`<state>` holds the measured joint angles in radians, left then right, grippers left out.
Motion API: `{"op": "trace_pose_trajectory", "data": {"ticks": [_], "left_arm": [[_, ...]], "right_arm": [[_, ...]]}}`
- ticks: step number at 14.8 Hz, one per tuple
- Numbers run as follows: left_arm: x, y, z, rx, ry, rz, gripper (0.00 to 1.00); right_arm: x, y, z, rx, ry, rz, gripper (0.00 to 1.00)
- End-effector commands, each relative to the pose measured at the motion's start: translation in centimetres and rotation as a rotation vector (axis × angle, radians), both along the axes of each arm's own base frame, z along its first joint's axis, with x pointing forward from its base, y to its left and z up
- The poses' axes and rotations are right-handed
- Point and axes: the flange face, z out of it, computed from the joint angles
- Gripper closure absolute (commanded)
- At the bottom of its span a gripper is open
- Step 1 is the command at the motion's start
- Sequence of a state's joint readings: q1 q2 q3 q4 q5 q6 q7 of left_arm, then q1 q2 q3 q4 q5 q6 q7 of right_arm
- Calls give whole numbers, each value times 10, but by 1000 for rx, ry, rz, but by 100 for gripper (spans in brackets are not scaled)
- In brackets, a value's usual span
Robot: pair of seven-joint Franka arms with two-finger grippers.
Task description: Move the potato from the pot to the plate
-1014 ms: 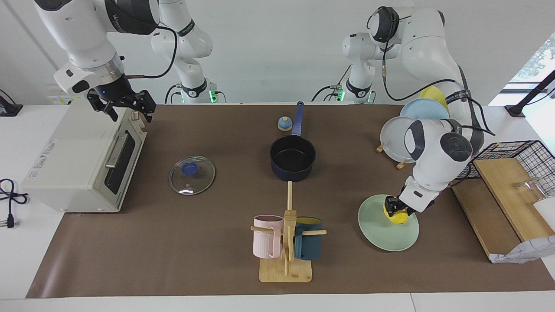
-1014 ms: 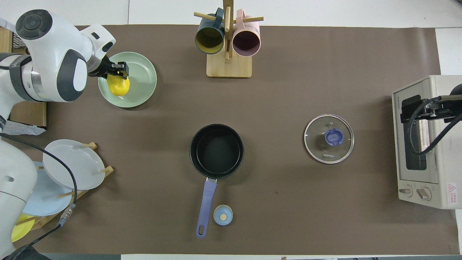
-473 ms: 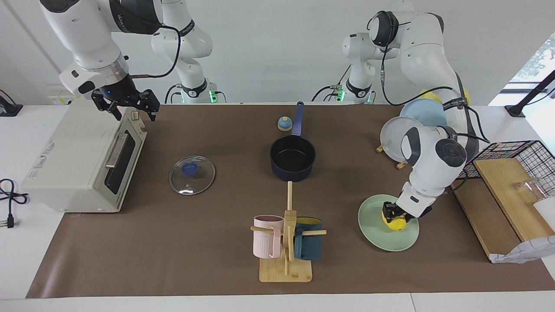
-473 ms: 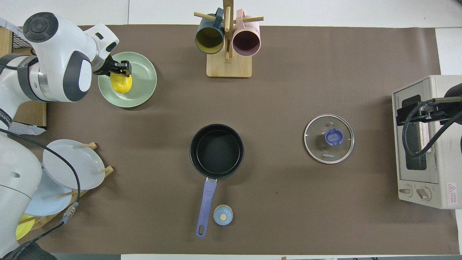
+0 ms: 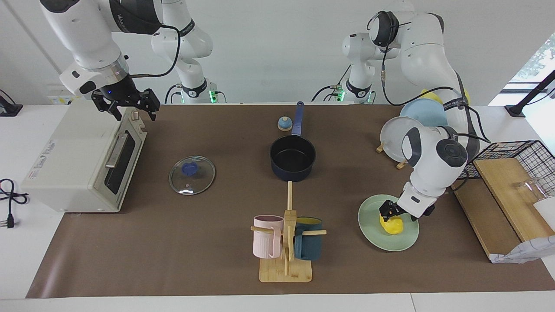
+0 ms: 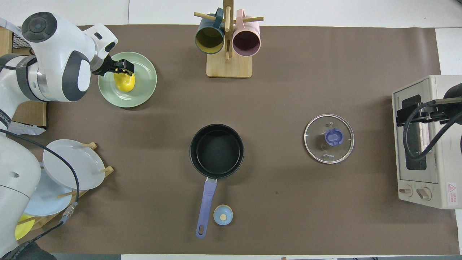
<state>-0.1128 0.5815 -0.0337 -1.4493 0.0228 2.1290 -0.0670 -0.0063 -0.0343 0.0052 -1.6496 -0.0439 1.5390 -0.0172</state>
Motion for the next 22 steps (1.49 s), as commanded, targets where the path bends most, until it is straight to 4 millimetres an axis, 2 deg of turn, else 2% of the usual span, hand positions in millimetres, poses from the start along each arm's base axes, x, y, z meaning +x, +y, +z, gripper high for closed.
{"op": "trace_pose_trajectory", "data": {"ticks": [1, 5, 8, 10, 12, 14, 16, 19, 22], "left_arm": [[-9, 8, 54, 17, -13, -4, 0], [-45, 23, 150, -16, -5, 51, 0], [-79, 35, 209, -10, 17, 65, 0], [-108, 38, 244, -3, 55, 66, 0], [-132, 40, 266, 7, 89, 64, 0], [-150, 40, 280, 12, 107, 60, 0], [-165, 41, 270, 19, 146, 54, 0], [-165, 47, 255, 14, 96, 57, 0], [-167, 45, 270, 4, 65, 53, 0]], "right_arm": [[-5, 1, 2, 15, 3, 21, 0], [-5, 2, 5, 14, -2, 23, 0], [-5, 10, 5, 13, -2, 32, 0], [-4, 10, 5, 13, -8, 32, 0], [-4, 9, 5, 13, -11, 31, 0], [-4, 9, 5, 15, -10, 31, 0], [-3, 11, 5, 15, -11, 32, 0], [-4, 18, 5, 16, -11, 42, 0], [-3, 17, 6, 14, -14, 42, 0]]}}
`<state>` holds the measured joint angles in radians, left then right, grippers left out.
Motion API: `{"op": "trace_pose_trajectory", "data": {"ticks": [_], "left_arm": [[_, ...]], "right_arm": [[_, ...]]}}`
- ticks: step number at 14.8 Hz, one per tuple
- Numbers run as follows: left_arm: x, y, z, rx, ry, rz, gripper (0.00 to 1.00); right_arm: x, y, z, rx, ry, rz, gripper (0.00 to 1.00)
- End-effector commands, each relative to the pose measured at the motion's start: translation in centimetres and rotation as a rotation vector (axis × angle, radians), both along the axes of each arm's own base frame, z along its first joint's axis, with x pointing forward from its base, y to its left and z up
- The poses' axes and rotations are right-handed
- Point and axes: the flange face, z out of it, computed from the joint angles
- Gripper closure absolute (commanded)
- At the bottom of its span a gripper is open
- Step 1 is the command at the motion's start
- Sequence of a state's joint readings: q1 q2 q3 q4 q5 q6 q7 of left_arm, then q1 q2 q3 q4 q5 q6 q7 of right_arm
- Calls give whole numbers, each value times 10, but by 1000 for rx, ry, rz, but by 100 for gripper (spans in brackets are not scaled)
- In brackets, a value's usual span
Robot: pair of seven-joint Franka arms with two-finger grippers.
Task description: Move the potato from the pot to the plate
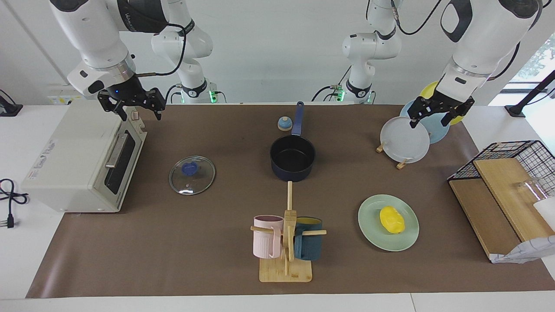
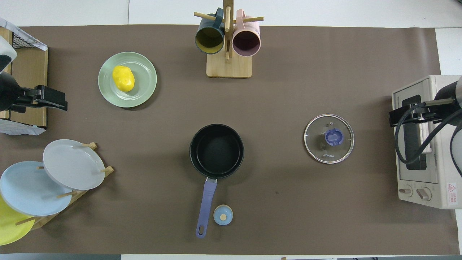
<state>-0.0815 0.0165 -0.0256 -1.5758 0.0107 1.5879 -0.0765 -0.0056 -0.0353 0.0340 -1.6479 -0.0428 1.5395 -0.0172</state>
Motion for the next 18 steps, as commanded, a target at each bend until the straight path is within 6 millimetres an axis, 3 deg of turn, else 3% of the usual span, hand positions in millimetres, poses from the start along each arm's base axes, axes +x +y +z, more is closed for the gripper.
{"op": "trace_pose_trajectory", "data": {"ticks": [1, 18], "left_arm": [[-10, -1, 14, -15, -35, -8, 0], [-11, 1, 9, -28, -3, -3, 0]], "right_arm": [[-3, 0, 4, 16, -9, 11, 0], [-3, 0, 5, 16, -9, 11, 0]]}}
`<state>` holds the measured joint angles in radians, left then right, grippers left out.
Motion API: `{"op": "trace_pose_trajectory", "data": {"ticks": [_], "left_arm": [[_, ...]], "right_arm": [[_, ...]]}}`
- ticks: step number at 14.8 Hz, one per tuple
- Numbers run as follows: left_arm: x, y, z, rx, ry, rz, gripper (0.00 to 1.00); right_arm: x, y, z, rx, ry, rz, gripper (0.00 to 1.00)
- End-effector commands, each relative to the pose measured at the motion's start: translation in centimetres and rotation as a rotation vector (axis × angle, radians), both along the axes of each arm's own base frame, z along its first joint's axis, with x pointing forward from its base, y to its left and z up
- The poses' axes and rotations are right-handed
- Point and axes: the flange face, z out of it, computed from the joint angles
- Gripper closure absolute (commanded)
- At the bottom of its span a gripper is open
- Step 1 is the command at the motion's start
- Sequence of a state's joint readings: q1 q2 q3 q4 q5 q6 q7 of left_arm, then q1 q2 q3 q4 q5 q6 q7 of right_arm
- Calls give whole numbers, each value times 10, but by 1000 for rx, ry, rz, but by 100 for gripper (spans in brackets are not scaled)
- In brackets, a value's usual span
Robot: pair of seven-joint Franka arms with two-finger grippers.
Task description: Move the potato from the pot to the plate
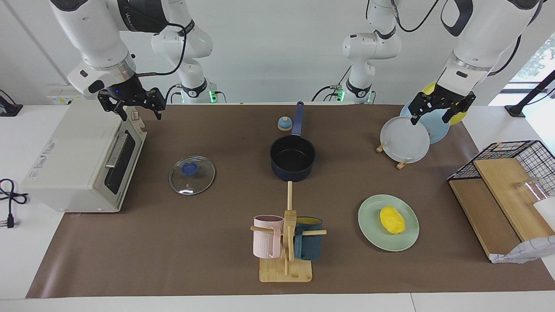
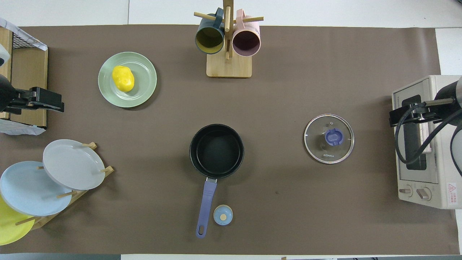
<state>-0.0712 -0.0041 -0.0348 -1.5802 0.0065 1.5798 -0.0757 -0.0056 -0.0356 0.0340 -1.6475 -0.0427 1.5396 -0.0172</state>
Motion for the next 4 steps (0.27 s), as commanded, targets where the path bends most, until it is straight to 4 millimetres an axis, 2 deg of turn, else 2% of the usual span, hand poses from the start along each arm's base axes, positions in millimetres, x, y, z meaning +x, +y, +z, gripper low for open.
{"op": "trace_pose_trajectory", "data": {"ticks": [1, 4], "left_arm": [[-5, 0, 0, -42, 5, 0, 0], [-6, 2, -1, -40, 14, 1, 0]], "right_arm": [[-3, 1, 4, 15, -9, 11, 0], [-3, 1, 4, 15, -9, 11, 0]]}}
